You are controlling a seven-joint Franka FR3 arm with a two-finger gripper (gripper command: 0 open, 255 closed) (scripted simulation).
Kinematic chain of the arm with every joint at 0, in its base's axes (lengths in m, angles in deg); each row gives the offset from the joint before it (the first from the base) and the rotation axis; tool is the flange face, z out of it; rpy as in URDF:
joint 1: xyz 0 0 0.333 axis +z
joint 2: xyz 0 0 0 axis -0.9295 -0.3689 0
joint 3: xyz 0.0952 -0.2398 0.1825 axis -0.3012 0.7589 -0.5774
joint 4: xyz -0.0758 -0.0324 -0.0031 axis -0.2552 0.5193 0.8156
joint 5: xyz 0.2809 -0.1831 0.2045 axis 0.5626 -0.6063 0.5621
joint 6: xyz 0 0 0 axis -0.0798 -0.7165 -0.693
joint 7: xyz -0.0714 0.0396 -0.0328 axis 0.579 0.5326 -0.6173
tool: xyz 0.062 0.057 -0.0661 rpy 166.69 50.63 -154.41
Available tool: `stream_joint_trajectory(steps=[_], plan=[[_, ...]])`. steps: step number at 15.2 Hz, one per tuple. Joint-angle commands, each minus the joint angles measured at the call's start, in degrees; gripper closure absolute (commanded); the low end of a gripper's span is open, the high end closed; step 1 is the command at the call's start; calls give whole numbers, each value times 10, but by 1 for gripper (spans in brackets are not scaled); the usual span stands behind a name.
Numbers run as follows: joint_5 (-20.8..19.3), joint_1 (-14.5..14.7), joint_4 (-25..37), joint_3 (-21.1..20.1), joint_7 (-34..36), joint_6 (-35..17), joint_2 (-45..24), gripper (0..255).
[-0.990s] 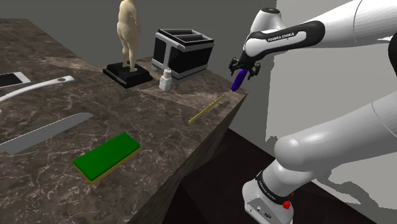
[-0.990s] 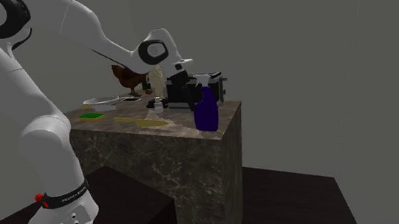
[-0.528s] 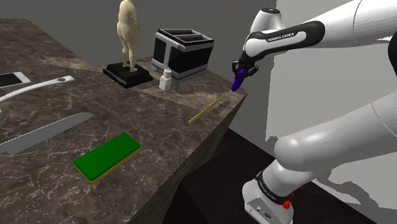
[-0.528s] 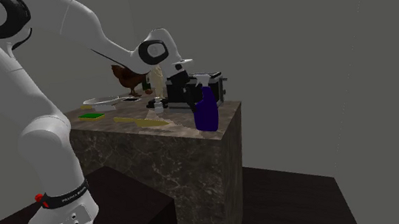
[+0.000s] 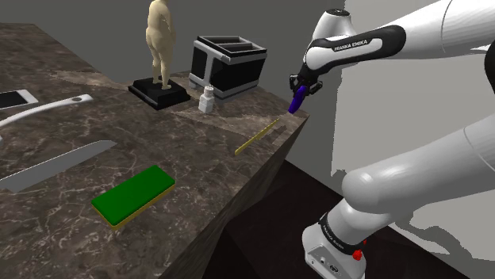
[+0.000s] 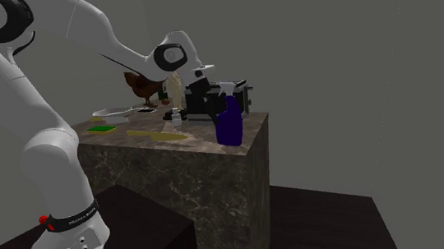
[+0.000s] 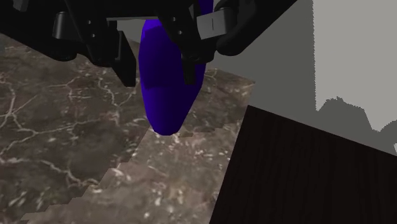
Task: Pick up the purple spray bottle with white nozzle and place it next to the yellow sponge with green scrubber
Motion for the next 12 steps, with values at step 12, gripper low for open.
stream_joint_trajectory(steps=[12], plan=[[22, 7, 72, 2, -32, 95, 25, 255]])
